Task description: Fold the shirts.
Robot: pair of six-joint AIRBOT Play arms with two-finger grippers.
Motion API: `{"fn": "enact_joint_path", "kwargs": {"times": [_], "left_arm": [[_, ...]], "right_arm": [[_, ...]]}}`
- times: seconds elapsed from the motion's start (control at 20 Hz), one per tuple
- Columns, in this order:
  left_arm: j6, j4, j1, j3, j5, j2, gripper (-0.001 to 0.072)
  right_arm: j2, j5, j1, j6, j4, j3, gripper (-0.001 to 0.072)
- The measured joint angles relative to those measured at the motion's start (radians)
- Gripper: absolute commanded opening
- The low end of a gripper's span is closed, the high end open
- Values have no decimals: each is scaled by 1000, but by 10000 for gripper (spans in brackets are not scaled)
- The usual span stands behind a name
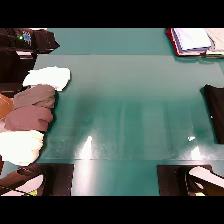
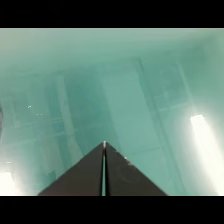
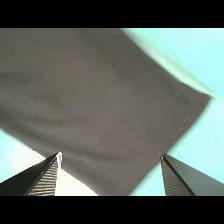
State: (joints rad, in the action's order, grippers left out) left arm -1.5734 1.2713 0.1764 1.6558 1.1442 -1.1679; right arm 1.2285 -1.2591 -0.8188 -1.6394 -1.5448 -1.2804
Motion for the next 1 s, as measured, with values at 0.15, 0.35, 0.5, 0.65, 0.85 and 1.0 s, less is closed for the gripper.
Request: {"fn": "enact_joint_path", "kwargs": {"times": [0.15, 0.35, 0.5, 0.65, 0.85, 1.0], "left_arm": [[0, 0, 0, 0, 0, 0, 22], [1, 0, 0, 0, -6, 0, 22], [1, 0, 0, 0, -7, 0, 22], [2, 0, 0, 0, -8, 0, 22], [2, 0, 0, 0, -8, 0, 22], [2, 0, 0, 0, -8, 0, 22]], "right_arm": [[-2, -37, 19, -1, -10, -88, 684], [-2, -100, 164, -2, 149, -174, 574], [-3, -134, 360, -2, 230, -200, 573], [-3, -151, 587, 2, 266, -209, 278], [-3, -156, 859, 40, 285, -213, 17], [-3, -156, 1004, 59, 289, -214, 16]]}}
